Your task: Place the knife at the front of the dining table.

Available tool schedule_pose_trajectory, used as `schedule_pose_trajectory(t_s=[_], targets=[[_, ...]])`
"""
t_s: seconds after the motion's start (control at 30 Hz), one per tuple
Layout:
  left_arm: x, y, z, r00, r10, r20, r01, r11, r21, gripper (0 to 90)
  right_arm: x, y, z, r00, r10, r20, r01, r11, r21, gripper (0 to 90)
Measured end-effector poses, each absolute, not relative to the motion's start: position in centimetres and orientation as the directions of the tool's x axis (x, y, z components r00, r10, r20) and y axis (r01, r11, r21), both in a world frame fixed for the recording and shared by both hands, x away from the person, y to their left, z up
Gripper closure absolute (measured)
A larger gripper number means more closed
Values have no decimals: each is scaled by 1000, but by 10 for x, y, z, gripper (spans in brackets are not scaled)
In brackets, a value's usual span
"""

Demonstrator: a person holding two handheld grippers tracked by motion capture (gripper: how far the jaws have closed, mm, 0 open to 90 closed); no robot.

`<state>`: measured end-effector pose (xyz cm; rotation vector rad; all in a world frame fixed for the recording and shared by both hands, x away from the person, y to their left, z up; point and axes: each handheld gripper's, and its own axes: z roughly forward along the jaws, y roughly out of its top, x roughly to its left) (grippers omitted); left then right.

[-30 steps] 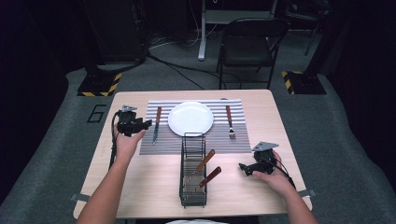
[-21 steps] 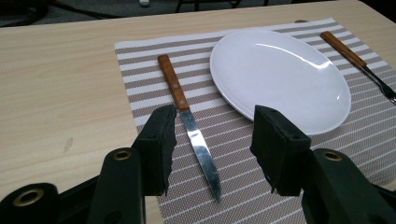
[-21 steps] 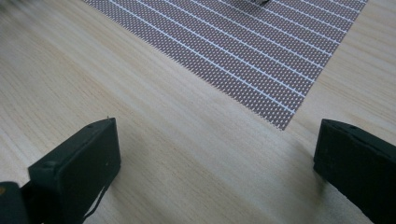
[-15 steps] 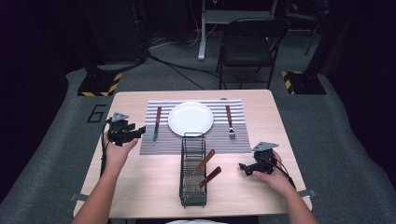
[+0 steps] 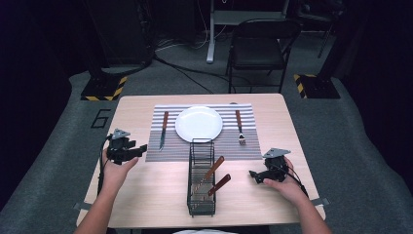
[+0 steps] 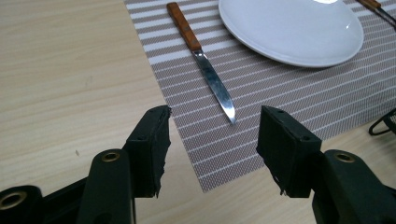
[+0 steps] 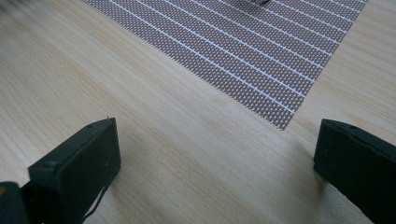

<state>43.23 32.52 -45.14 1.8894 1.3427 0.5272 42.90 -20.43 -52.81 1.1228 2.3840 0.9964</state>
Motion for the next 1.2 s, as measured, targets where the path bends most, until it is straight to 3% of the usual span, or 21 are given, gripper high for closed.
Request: schedule_pose_trajectory(t_s=[0.43,0.9,1.2], targets=[[420,328,-481,402,910,-104,660,-209,722,439,429,-204,-528,-638,770,5,544,447,710,0],[412,347,-499,364,931,-36,636,-220,740,405,429,-204,-528,-639,769,1,542,450,710,0],[414,366,-511,314,948,-52,657,-177,733,360,428,-204,-528,-637,771,3,545,447,709,0]])
